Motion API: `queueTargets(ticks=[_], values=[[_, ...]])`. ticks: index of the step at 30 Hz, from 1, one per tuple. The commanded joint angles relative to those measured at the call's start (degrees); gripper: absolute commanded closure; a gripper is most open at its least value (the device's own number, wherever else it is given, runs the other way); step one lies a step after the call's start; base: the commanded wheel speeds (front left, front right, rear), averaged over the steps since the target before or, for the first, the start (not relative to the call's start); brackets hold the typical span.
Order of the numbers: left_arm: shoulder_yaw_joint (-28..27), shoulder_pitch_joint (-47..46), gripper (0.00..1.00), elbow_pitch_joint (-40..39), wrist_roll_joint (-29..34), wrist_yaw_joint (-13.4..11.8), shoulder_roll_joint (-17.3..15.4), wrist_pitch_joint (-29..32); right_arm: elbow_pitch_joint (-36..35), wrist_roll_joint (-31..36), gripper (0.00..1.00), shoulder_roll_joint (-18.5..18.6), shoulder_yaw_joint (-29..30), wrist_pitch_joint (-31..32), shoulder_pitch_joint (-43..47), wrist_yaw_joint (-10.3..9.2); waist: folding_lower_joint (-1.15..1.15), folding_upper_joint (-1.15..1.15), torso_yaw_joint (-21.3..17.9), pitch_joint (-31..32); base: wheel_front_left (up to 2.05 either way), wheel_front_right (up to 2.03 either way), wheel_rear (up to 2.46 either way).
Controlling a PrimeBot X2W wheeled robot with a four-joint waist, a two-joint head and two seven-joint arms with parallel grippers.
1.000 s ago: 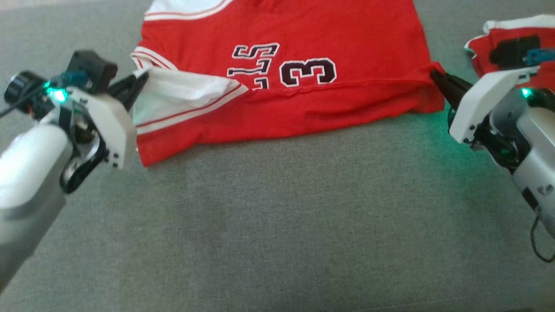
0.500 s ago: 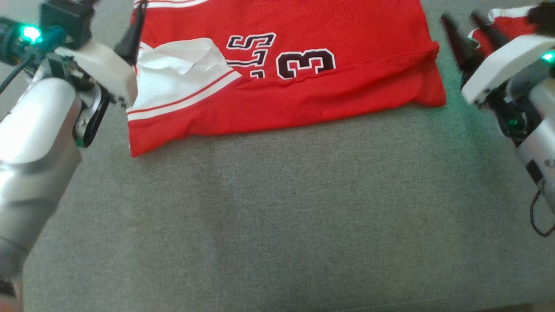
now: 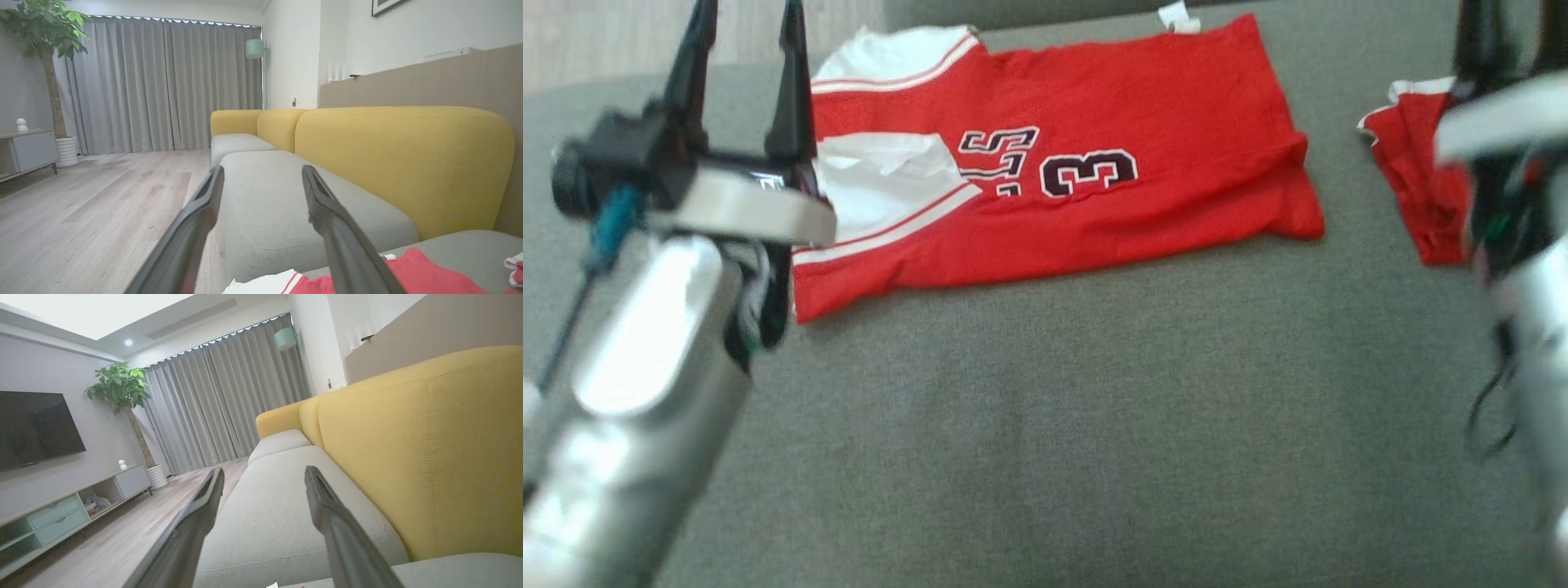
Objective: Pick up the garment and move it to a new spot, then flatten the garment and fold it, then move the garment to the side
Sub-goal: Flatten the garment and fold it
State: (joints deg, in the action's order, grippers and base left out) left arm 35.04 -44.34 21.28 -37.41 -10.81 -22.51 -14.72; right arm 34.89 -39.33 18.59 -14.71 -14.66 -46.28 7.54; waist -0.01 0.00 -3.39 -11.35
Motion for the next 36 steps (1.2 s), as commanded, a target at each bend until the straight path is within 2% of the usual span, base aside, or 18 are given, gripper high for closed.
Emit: queueTargets(ticks=[1,6,10,13,17,25,31,36], values=[[-3.6,0.6,0.00,-3.2,1.3,-1.0,-1.1,-0.3,-3.2,3.5,0.00,-2.7,2.3,-0.3,4.7,-0.05,0.01,0.00,0.2,1.3,0.00,0.00,0.00],[-9.8,12.1,0.00,-9.5,5.0,-2.9,2.4,-0.3,-12.4,16.6,0.00,-12.1,12.3,-0.3,17.7,-0.05,0.01,0.00,0.5,3.3,0.00,0.00,0.00],[-13.2,19.9,0.00,-10.9,7.9,-2.3,5.8,-0.3,-16.0,21.5,0.00,-15.1,15.0,-0.3,25.9,-0.05,0.01,0.00,0.6,4.7,0.00,0.00,0.00],[-15.2,24.1,0.00,-10.8,10.0,-0.9,8.2,-0.3,-17.7,22.5,0.00,-15.6,16.2,-0.3,29.9,-0.05,0.01,0.00,0.6,5.1,0.00,0.00,0.00],[-18.1,26.9,0.00,-10.4,12.4,1.0,10.9,-0.3,-19.5,20.2,0.00,-15.7,15.1,-0.3,32.7,-0.05,0.01,0.00,0.3,5.3,0.00,0.00,0.00],[-21.8,26.1,0.00,-7.9,16.3,5.0,13.9,-0.3,-20.7,19.9,0.00,-15.7,13.3,-0.3,32.4,-0.05,0.01,0.00,-1.2,3.8,0.00,0.00,0.00],[-22.1,23.7,0.00,0.0,17.2,5.8,14.5,0.1,-21.8,19.9,0.00,-15.7,11.7,-0.3,31.7,-0.05,0.01,0.00,-2.6,1.3,0.00,0.00,0.00],[-22.1,20.6,0.00,6.0,17.3,5.1,14.1,2.8,-22.3,19.4,0.00,-15.7,11.5,-0.3,31.1,-0.05,0.01,0.00,-3.2,-0.6,0.00,0.00,0.00]])
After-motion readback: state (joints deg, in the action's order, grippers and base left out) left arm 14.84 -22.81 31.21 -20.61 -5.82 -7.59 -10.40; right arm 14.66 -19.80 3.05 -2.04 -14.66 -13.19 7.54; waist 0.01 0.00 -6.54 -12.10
